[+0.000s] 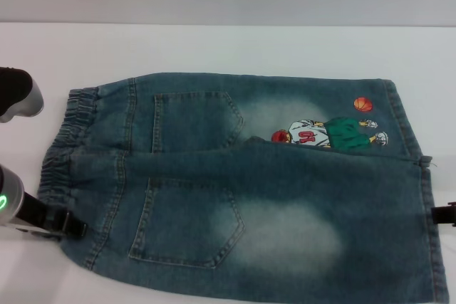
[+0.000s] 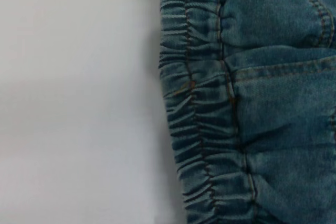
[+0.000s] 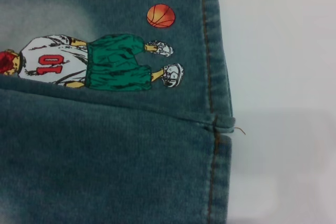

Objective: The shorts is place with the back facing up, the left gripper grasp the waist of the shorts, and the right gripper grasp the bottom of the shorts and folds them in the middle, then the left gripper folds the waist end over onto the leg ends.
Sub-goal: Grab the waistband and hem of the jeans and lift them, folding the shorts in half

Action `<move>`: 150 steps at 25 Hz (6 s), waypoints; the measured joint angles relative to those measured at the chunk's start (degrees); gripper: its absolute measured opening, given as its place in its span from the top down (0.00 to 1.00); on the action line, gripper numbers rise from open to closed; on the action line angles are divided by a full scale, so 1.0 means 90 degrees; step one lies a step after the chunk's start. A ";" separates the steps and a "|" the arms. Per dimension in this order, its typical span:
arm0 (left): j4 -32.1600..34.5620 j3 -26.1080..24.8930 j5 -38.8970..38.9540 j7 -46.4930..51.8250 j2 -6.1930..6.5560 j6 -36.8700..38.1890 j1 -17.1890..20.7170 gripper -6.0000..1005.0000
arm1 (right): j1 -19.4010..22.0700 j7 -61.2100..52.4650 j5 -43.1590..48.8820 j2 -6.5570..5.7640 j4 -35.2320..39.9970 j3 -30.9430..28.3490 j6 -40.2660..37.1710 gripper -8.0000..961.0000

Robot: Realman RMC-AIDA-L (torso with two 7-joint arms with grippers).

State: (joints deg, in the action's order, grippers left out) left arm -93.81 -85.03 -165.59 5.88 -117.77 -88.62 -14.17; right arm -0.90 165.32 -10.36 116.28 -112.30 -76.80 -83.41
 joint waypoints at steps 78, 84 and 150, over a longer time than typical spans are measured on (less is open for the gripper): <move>-0.0870 0.0161 0.0049 0.0079 -0.0049 -0.0125 -0.0150 0.76 | -0.0141 0.0000 -0.0173 0.0164 -0.0110 0.0751 -0.1223 0.32; -0.0842 0.0161 0.0049 0.0079 -0.0049 -0.0123 -0.0190 0.76 | -0.0167 0.0000 -0.0173 0.0151 -0.0089 0.0744 -0.1299 0.32; -0.0707 0.0239 0.0200 0.0018 -0.0049 -0.0067 -0.0359 0.76 | -0.0361 0.0000 -0.0387 0.0210 0.0625 0.0804 -0.0997 0.32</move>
State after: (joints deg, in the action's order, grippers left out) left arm -100.17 -82.88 -163.79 6.05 -118.21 -89.22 -17.40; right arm -4.14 165.33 -13.85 118.17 -106.67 -69.57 -92.38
